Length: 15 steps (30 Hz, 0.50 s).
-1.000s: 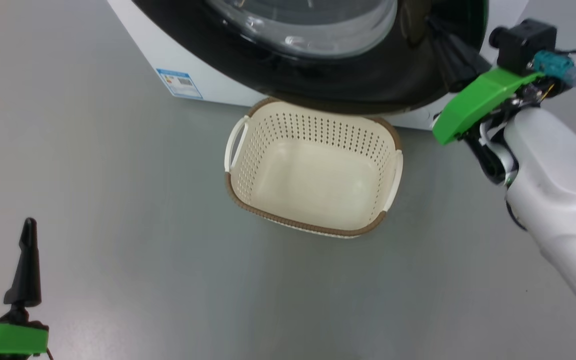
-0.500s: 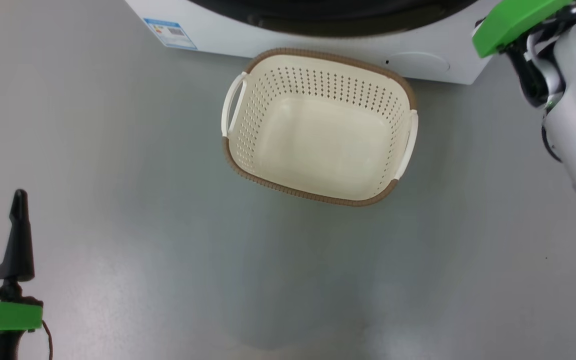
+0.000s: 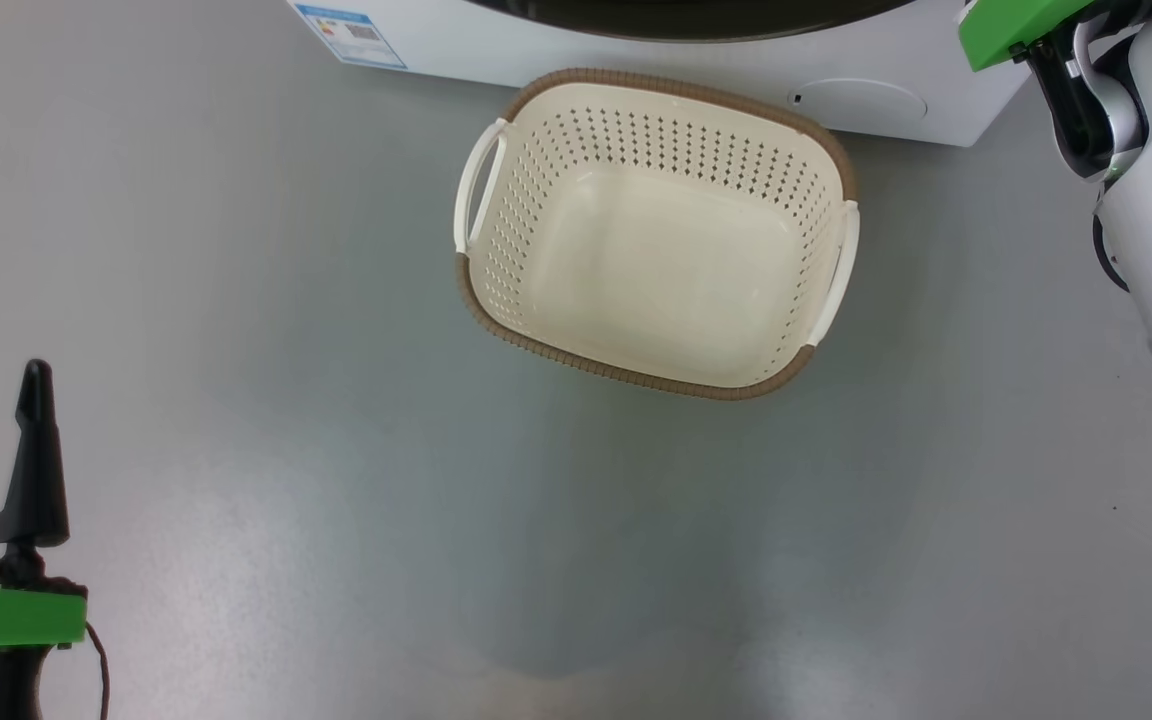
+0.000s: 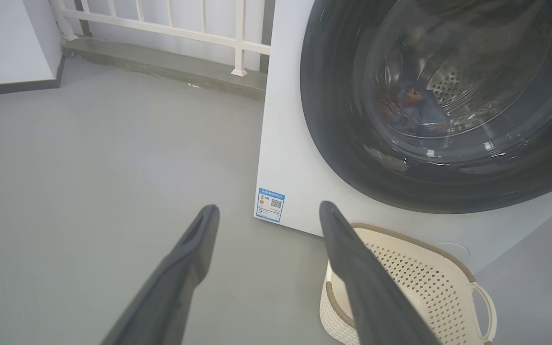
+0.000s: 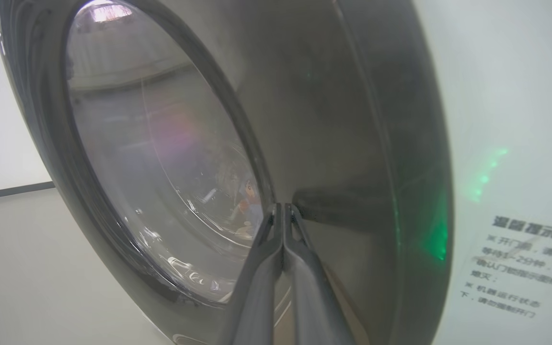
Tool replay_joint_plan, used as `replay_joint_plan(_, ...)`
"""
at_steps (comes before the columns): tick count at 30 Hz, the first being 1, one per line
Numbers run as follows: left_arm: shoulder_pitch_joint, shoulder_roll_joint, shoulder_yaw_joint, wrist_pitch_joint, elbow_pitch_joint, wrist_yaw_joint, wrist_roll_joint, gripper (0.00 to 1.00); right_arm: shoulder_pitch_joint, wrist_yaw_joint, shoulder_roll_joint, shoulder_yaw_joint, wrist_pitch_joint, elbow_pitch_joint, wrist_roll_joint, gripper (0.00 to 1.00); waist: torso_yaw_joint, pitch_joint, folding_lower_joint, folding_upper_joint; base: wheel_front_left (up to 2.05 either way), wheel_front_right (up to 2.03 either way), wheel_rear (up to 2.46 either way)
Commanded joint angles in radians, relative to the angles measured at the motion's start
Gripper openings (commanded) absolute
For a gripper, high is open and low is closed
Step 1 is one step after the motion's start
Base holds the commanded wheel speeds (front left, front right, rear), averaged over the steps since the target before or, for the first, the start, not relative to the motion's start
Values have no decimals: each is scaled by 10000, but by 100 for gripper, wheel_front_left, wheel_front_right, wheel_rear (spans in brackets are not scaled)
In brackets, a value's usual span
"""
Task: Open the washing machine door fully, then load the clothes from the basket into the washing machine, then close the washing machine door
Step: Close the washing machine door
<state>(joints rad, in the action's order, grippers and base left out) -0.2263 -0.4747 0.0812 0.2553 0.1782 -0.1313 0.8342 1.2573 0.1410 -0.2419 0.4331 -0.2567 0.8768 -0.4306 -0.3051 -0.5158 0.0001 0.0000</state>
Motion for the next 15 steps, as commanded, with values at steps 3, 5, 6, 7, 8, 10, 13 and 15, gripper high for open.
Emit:
replay_joint_plan(3, -232, -400, -399, 65, -174, 6, 33, 100, 98, -103, 7, -300, -51, -139, 65, 0, 31, 101, -1, 0, 0, 0, 0)
replay_joint_plan(5, -232, -394, -382, 65, -162, 6, 27, 100, 4, -103, 31, -331, -51, -150, 57, 0, 48, 160, -1, 0, 0, 0, 0)
replay_joint_plan(6, -228, -393, -376, 65, -158, 6, 22, 100, -41, -103, 40, -348, -51, -158, 53, 0, 56, 187, -1, 0, 0, 0, 0)
replay_joint_plan(7, -224, -395, -373, 65, -153, 6, 18, 100, -79, -103, 47, -360, -51, -161, 50, 0, 64, 212, -1, 0, 0, 0, 0)
replay_joint_plan(8, -223, -397, -370, 65, -148, 6, 14, 100, -113, -103, 58, -372, -51, -161, 26, 0, 71, 236, -1, 0, 0, 0, 0)
replay_joint_plan(10, -217, -404, -369, 65, -138, 6, 7, 100, -193, -103, 79, -387, -51, -184, -15, 0, 89, 288, -1, 0, 0, 0, 0)
replay_joint_plan(13, -204, -410, -373, 65, -133, 6, 2, 100, -279, -103, 95, -406, -51, -221, -47, 0, 109, 346, -1, 0, 0, 0, 0)
replay_joint_plan(15, -184, -414, -378, 65, -134, 6, -6, 100, -375, -103, 106, -411, -51, -266, -79, 0, 136, 414, -1, 0, 0, 0, 0)
